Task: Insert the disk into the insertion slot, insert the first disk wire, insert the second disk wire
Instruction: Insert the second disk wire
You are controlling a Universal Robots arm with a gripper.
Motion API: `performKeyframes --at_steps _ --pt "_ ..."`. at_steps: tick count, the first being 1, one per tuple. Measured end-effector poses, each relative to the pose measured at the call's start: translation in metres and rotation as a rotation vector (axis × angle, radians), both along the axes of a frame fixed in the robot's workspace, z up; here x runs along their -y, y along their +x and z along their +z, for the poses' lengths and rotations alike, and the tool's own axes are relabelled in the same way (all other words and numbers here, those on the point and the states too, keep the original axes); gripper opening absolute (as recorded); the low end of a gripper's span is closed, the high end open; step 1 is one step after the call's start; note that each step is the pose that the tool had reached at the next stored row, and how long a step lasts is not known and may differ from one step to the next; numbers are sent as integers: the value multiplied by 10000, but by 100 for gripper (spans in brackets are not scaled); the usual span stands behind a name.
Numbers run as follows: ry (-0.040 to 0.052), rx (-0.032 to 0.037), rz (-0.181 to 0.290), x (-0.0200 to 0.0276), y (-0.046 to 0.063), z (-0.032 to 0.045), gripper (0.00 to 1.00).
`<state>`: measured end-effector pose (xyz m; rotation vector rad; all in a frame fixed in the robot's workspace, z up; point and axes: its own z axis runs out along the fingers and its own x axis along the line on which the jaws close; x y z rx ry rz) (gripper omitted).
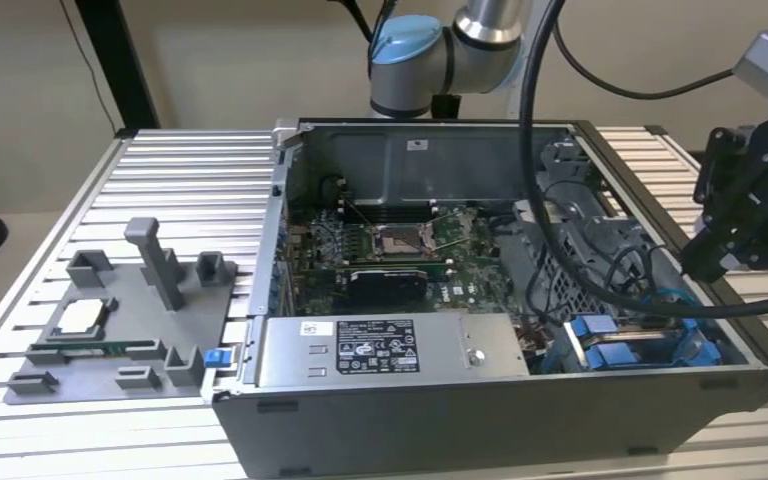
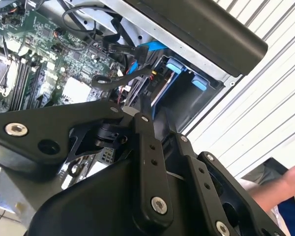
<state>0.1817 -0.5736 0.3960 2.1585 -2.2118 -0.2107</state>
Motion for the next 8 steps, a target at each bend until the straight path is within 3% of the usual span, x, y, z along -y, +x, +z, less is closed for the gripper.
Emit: performKeyframes --at_steps 8 --pt "3 -1 0 1 0 99 100"
